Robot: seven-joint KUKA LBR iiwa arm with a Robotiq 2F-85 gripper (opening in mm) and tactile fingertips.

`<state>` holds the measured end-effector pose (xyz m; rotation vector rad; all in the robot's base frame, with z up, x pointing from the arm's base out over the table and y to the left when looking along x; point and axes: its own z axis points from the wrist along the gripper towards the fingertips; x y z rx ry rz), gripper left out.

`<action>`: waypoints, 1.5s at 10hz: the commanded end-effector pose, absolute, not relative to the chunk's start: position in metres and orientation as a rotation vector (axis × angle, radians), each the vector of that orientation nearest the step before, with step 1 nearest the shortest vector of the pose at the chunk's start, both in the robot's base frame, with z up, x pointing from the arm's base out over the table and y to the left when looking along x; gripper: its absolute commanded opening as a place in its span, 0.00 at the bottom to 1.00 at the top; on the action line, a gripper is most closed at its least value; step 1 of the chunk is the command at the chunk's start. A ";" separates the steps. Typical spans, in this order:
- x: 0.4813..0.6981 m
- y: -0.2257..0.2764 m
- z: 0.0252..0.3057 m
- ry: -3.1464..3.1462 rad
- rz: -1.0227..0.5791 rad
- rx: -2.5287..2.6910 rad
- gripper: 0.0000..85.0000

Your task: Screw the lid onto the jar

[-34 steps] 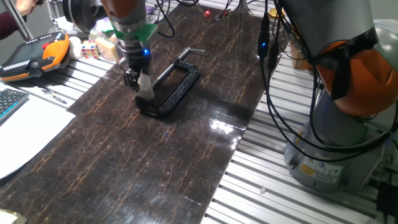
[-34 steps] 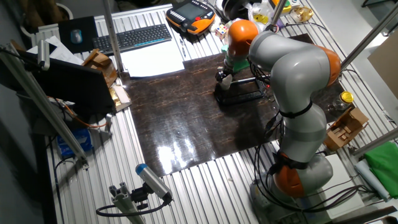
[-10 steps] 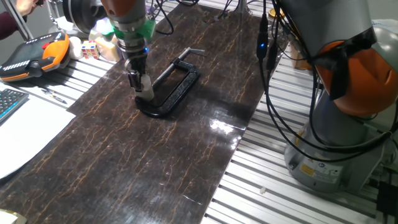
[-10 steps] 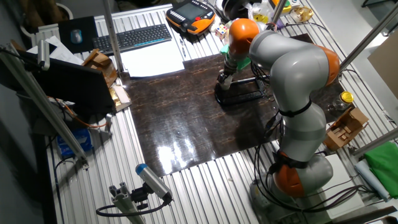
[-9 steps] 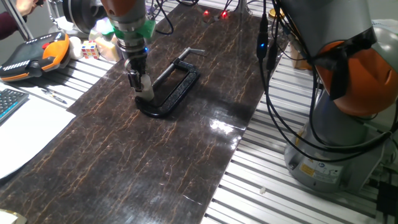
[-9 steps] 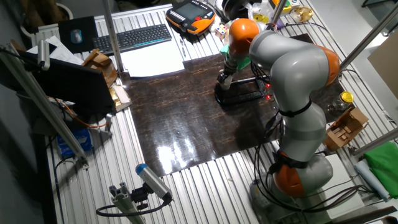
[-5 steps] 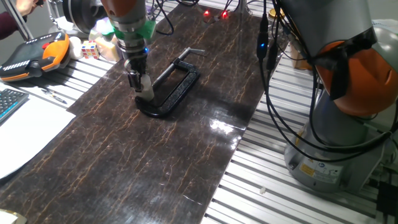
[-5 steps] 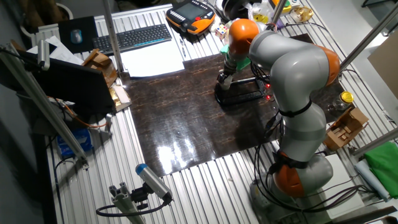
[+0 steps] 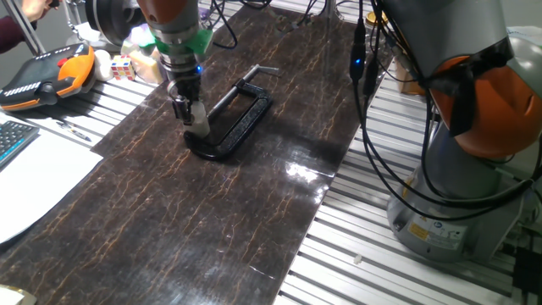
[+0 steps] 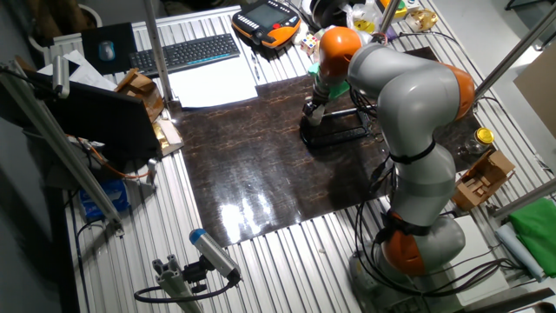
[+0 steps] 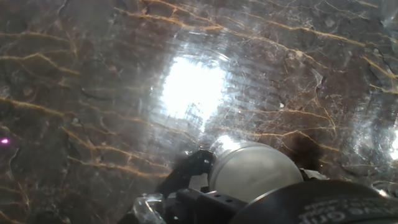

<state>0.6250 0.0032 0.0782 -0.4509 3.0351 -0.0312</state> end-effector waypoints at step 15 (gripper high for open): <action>0.625 0.003 0.078 3.056 -0.046 -0.303 0.91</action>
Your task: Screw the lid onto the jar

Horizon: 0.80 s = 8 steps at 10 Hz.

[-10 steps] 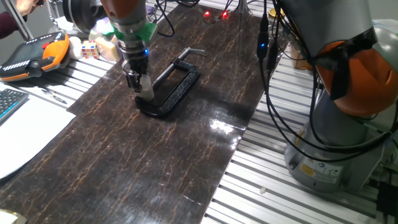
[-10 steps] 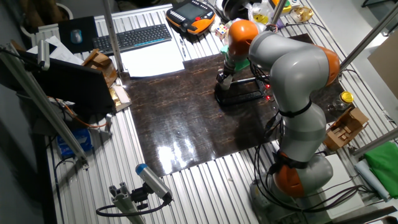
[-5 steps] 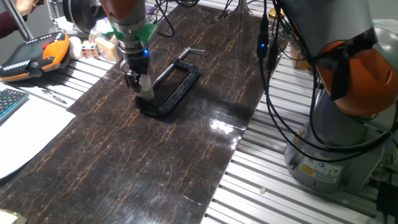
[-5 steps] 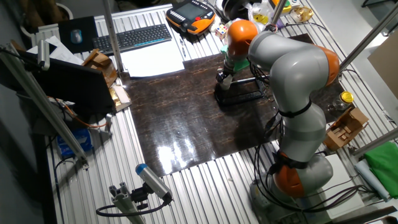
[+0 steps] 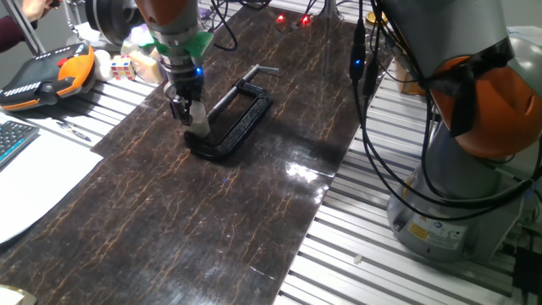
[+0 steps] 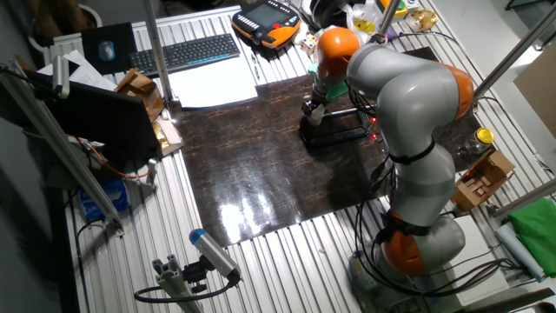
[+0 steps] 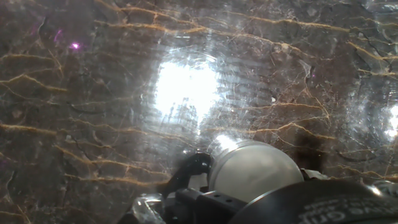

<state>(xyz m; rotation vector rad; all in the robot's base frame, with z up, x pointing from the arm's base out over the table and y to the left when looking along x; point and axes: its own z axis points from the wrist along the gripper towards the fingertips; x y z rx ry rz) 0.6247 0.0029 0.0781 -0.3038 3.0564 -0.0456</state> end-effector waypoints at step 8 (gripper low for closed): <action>0.625 0.003 0.078 3.045 -0.045 -0.321 0.88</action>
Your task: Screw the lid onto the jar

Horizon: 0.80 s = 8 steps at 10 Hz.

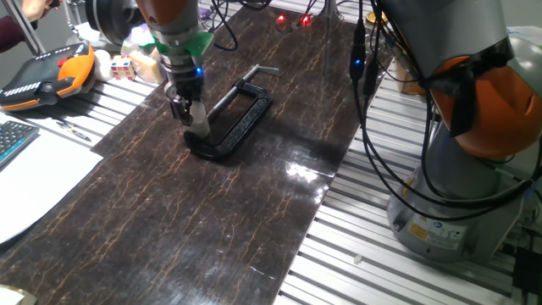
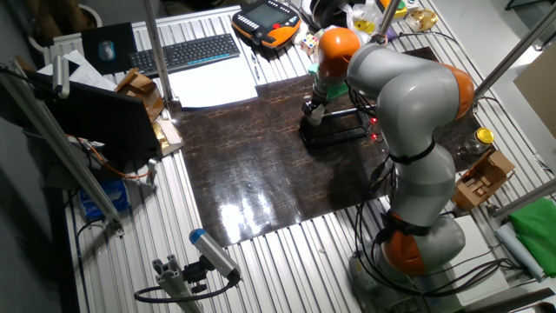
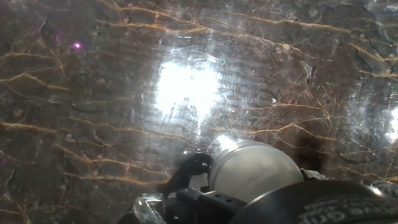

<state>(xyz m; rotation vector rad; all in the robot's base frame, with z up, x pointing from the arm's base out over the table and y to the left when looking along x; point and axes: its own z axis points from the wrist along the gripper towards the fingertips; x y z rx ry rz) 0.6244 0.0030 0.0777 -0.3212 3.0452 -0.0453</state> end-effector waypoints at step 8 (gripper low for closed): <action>0.625 0.003 0.077 3.031 -0.058 -0.358 0.80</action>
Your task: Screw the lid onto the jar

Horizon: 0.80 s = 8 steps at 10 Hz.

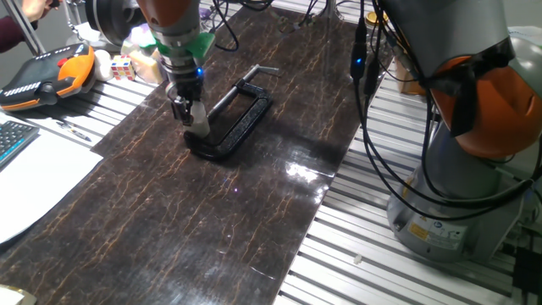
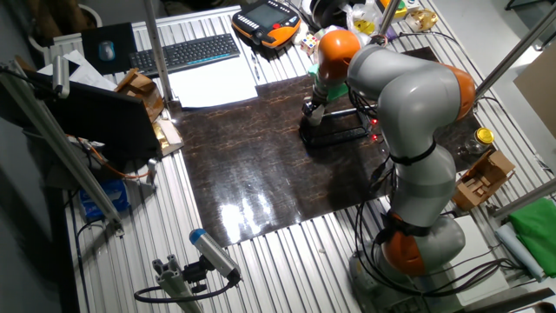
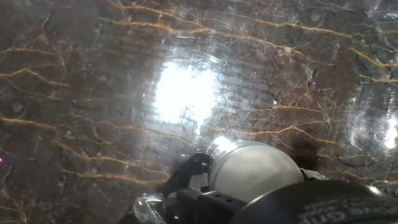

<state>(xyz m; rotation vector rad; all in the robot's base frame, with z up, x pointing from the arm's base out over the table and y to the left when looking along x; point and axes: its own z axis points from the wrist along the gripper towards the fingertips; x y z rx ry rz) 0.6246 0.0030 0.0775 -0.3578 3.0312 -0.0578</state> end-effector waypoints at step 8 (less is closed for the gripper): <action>0.624 0.002 0.078 3.055 -0.042 -0.173 0.81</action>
